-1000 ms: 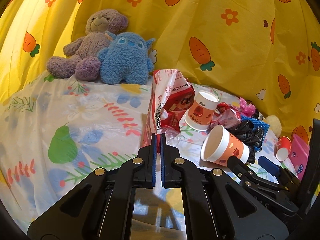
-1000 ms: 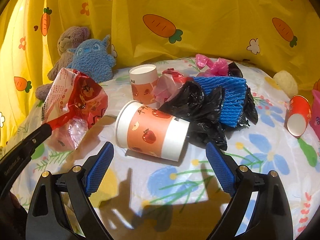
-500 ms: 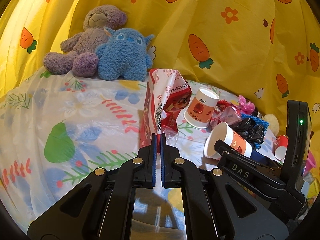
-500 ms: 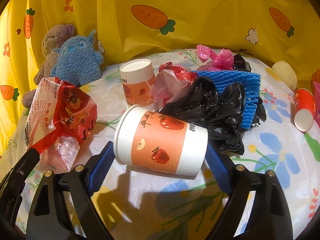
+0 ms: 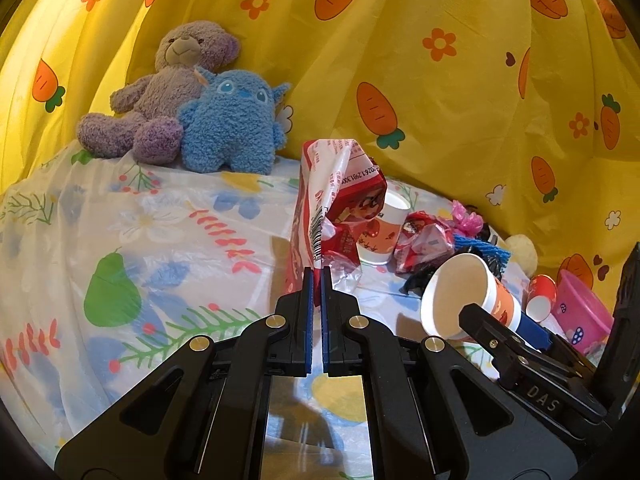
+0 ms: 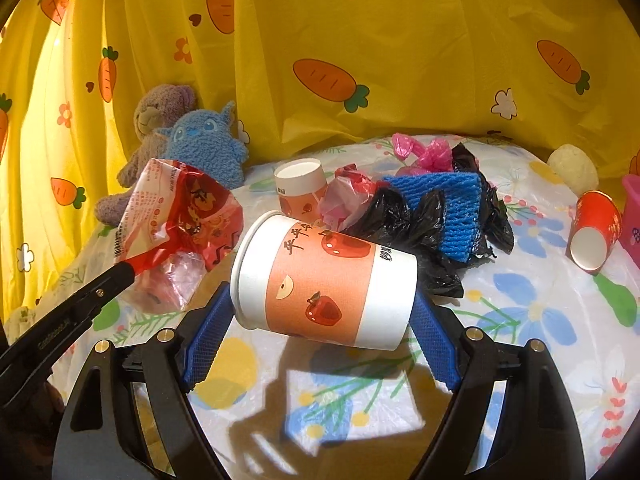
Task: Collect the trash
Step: 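Lift and carry the snack bag and paper cup over the pink bucket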
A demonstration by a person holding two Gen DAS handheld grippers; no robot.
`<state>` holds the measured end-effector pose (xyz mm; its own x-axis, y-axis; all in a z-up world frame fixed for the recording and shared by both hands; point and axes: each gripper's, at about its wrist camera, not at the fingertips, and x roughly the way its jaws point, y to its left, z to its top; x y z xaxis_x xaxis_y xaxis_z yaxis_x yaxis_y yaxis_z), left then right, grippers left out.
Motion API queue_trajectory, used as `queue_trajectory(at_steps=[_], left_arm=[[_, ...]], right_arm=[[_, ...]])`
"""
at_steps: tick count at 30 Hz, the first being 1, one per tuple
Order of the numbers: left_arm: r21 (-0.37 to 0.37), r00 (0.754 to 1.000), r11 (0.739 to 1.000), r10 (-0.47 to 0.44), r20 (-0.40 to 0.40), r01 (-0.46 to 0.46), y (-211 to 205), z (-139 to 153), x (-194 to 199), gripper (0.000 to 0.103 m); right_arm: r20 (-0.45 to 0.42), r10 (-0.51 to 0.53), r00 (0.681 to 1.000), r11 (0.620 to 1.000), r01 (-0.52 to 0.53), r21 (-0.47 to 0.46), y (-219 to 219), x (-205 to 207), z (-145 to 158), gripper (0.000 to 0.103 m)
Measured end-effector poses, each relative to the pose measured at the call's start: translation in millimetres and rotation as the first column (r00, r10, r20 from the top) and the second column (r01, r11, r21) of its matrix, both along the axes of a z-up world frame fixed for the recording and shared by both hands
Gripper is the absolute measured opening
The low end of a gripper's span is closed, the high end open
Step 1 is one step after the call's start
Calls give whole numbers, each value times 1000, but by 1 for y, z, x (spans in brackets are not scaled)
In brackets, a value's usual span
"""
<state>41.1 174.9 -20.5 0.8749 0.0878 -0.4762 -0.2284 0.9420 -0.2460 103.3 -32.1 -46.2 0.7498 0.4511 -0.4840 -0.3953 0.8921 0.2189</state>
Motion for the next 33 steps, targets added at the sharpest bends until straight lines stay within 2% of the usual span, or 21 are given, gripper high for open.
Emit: queue_trajectory(at_steps=[5,13,21,27,33], left_arm=[[13,999,1000,-27,38,27,-15,13,-9,2],[38,992,994,-108,65,106,-47,26,-8,2],[62,975,977,-207,80,202,-86,38,6,2],[91,948,950,-307,83,299,-127,47,26,2],[128,894,896,-438,95,425,-184,60,46,2]], right_arm=[[57,-4,998,1000,3,13,-23,-18,9,82],[75,-64,995,998,62,33,-63,-24,12,82],[97,-135,986,990,130,57,-104,-25,14,82],[119,-206,971,978,198,70,-141,-24,20,82],[156,-308,938,951,300,77,-187,-20,32,82]])
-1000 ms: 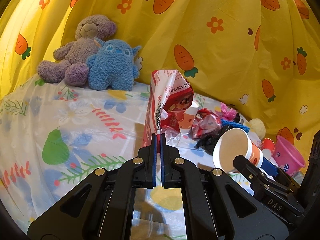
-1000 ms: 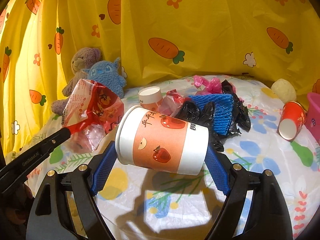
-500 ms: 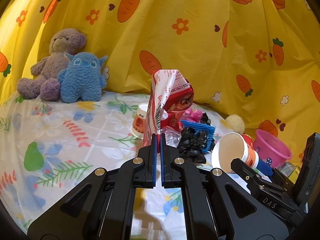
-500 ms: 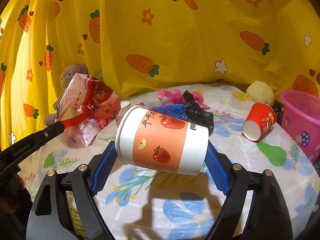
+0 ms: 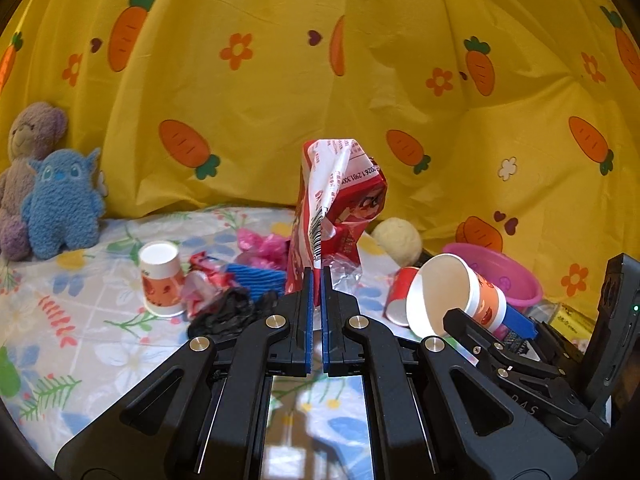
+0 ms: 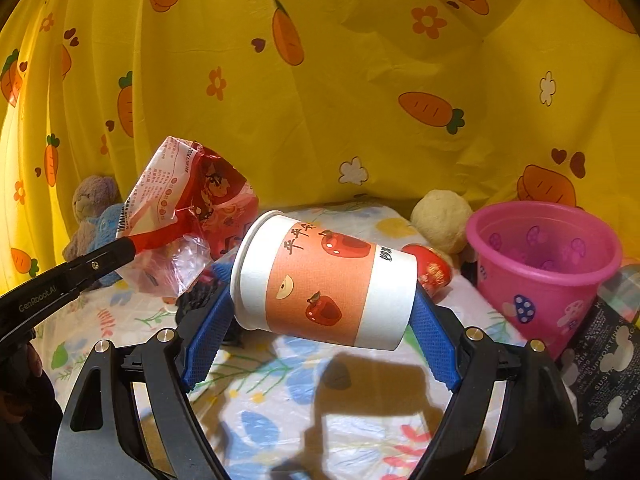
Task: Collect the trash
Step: 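Lift and carry the snack bag and paper cup over the pink bucket, then open both tools to drop the snack bag and paper cup into the bucket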
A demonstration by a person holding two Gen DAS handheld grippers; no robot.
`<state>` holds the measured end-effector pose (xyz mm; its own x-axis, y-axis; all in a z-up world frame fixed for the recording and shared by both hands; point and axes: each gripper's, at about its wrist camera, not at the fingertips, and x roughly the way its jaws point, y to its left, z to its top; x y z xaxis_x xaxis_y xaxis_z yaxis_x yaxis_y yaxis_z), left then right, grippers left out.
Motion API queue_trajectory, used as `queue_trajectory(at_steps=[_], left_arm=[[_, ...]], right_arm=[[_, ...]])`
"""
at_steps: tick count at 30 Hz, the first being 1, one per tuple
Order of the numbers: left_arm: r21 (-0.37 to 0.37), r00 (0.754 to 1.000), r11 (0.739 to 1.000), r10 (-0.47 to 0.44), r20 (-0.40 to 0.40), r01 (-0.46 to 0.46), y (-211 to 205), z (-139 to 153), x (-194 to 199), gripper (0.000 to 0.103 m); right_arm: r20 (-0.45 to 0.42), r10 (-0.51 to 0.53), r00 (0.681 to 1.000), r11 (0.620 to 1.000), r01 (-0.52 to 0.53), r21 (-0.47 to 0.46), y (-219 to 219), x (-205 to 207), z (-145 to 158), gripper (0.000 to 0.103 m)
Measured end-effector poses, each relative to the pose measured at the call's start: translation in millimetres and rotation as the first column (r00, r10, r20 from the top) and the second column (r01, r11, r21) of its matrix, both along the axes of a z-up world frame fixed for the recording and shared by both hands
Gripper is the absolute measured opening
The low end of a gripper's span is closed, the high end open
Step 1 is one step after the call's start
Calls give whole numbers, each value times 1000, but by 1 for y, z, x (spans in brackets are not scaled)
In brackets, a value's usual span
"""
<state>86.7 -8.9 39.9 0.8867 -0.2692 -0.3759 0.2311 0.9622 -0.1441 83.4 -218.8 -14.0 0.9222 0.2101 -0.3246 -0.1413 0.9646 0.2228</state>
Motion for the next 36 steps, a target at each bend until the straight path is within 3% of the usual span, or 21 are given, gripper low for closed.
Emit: queue_trajectory(at_steps=[8,16,20,26,36], left_arm=[[26,973,973,-230,19,230,-93,14,30,2],[-26,902,904,-428,-48,428,-176,2,76,2],[-43,872,875,-484,-73,483,-212,-9,97,2],[-82,845,849,-527,-90,521,-243,-21,120,2],[-96,816,832,-555,-161,547,-276,-53,139,2]], right_arm=[[59,-215,975,977,215,3,-78,3,19,82],[65,-425,903,905,422,55,-164,10,26,82],[56,-465,883,885,462,62,-185,17,23,82],[46,-481,876,876,478,64,-195,29,17,82],[34,-474,880,879,471,75,-201,45,12,82]])
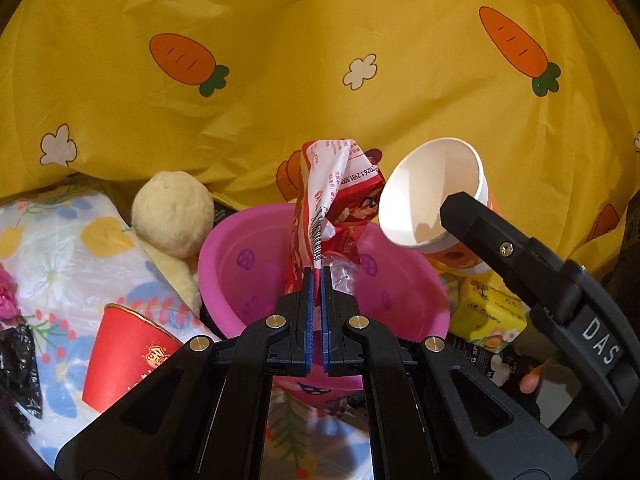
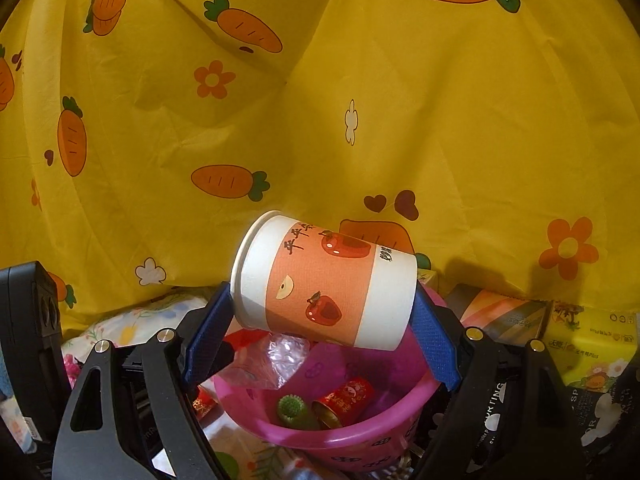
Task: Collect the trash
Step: 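Open both tools to drop the snack bag and paper cup into the bucket, then move the left tool to the black plastic bag while the right tool approaches the upright red cup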
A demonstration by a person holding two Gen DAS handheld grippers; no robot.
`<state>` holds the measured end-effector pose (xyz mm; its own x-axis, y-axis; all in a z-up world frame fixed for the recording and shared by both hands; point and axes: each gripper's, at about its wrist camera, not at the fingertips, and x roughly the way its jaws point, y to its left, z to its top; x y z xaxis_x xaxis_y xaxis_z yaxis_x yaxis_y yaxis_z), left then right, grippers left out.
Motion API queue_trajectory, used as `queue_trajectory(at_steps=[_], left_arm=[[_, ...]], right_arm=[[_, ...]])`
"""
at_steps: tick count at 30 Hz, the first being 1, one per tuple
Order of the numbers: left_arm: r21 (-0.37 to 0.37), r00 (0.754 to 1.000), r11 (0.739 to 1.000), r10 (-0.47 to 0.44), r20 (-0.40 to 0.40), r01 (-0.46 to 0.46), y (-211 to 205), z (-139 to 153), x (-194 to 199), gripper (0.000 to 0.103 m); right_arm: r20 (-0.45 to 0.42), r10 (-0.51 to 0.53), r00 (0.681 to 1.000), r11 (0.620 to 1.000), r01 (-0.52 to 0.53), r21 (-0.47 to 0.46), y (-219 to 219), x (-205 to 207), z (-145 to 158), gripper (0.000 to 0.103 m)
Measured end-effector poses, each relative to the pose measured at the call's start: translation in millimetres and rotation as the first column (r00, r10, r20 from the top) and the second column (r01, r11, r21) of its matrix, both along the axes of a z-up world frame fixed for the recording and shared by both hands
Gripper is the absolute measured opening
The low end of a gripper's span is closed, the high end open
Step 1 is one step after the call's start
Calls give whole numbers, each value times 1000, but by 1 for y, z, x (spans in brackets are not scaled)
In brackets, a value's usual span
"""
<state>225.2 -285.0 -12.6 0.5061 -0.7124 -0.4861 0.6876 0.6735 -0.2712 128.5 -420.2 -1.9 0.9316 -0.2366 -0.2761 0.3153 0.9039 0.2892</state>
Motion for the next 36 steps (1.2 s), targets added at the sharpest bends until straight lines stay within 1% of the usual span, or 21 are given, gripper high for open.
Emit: queue_trajectory(at_steps=[5,6,7,8,9,10,11,12,15,18,20,22,26,29,31,33,36], left_arm=[[14,999,1000,-23,-21,24,-7,-10,2,3],[12,999,999,-32,-19,32,-8,-12,2,5],[16,999,999,-36,-8,36,-8,-14,1,11],[33,1000,999,-23,6,23,-7,-15,0,18],[50,1000,999,-4,15,4,-5,-16,0,44],[52,1000,999,13,17,-14,1,-17,-1,71],[45,999,998,40,25,-42,9,-17,-2,79],[46,996,996,75,41,-77,18,-16,-4,85],[79,980,980,175,91,-182,43,-12,-8,91],[79,960,961,253,121,-263,70,-3,-14,92],[56,943,949,299,144,-309,90,6,-21,94],[25,923,935,345,169,-354,109,16,-30,97],[-7,885,904,419,205,-427,144,31,-47,97],[-3,849,871,479,222,-491,168,34,-60,97],[-4,831,854,508,226,-520,185,33,-69,97],[-3,808,831,542,231,-557,203,30,-80,97],[6,761,782,605,234,-623,231,20,-94,97]], right_arm=[[-11,9,1000,1000,-8,22,-4,7,-2,82],[-15,10,1000,1000,-10,26,-5,9,-2,82],[-20,11,1000,1000,-11,27,-5,11,-2,82],[-23,12,1000,1000,-11,28,-5,12,-3,82],[-27,11,1000,1000,-10,29,-5,13,-3,82],[-31,10,999,999,-9,32,-5,15,-4,82],[-34,10,999,999,-9,37,-6,16,-5,82],[-37,9,999,999,-8,41,-6,18,-5,82],[-53,7,999,999,-4,46,-6,24,-8,82],[-67,10,998,999,-7,40,-4,31,-12,83],[-82,0,997,1000,1,20,0,35,-12,87],[-86,-14,996,1000,14,7,3,34,-11,88],[-70,-4,998,1000,4,-9,15,22,-6,88],[-62,11,998,998,-15,-59,36,8,-4,88],[-60,34,998,997,-38,-72,50,0,-6,89],[-71,69,995,994,-74,-80,67,-4,-11,89],[-100,129,987,988,-137,-77,92,-6,-22,89]])
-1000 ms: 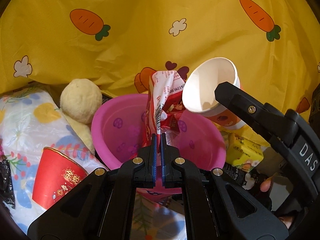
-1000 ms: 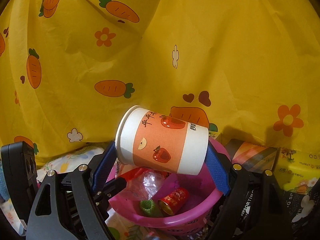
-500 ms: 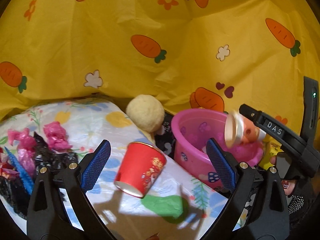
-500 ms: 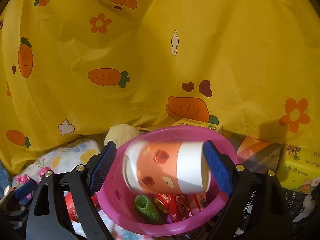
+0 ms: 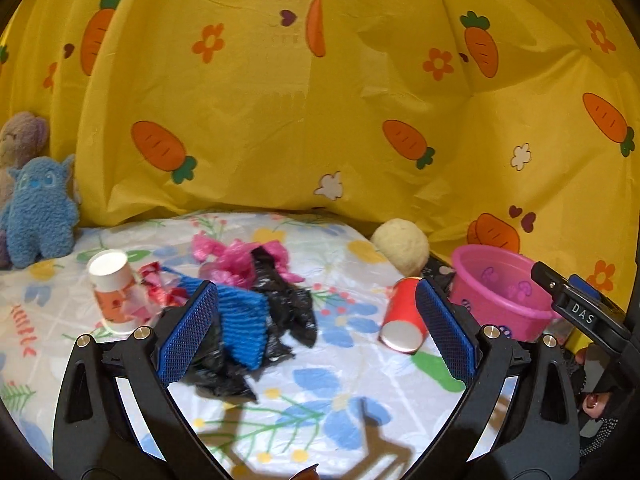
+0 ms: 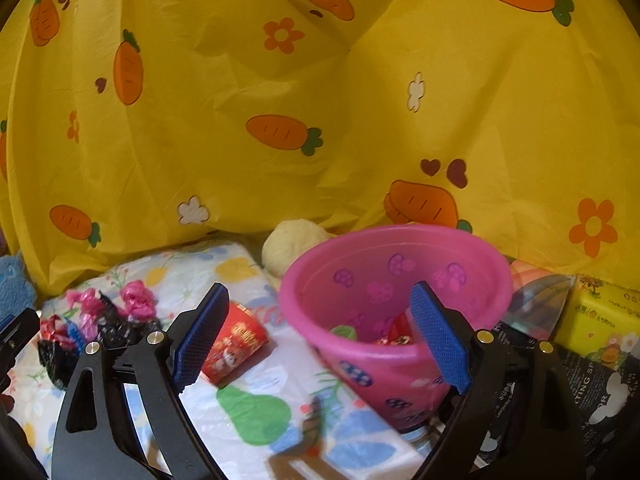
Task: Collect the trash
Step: 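Move the left tool to the black plastic bag while the right tool approaches the upright red cup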
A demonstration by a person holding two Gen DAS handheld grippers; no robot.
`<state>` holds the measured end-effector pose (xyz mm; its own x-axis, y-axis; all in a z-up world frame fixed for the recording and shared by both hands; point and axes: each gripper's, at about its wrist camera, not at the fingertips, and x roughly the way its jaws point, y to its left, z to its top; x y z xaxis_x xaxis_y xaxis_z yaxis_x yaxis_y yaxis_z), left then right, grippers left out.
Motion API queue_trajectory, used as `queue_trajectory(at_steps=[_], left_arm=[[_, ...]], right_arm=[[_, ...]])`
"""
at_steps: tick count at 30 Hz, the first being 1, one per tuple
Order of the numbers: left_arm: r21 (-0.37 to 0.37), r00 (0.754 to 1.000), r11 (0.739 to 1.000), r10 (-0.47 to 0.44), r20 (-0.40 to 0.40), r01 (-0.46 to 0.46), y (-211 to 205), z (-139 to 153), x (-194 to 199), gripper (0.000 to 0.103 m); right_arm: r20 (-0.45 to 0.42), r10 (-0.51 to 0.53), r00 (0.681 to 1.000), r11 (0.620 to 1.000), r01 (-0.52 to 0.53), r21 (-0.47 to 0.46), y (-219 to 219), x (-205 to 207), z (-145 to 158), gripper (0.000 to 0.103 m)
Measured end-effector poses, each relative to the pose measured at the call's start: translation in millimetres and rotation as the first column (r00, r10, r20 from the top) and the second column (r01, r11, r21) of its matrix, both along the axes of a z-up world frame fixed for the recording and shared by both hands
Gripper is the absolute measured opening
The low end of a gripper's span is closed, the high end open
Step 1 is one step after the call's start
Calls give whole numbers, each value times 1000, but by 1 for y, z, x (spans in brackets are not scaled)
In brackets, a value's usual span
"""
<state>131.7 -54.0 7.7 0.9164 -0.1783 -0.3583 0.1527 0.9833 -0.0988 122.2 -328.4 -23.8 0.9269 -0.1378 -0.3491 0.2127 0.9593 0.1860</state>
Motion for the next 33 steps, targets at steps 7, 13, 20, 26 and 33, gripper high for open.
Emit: queue_trajectory(at_steps=[7,13,20,26,33], left_arm=[[13,982,982,187,-25,-187,66,-19,-25,97],[-6,954,955,297,-29,-298,111,-23,-37,97],[-35,934,934,355,-38,-356,141,-26,-42,97],[-40,928,928,369,-55,-371,153,-32,-44,97],[-41,926,926,372,-64,-375,158,-35,-45,97]], right_arm=[[-82,91,993,996,-92,-8,52,15,-17,89],[-110,119,987,992,-123,-28,84,26,-22,89],[-139,148,979,988,-154,-31,108,35,-25,89],[-164,135,977,989,-142,-30,117,48,-30,89],[-230,75,970,997,-73,18,104,78,-41,89]])
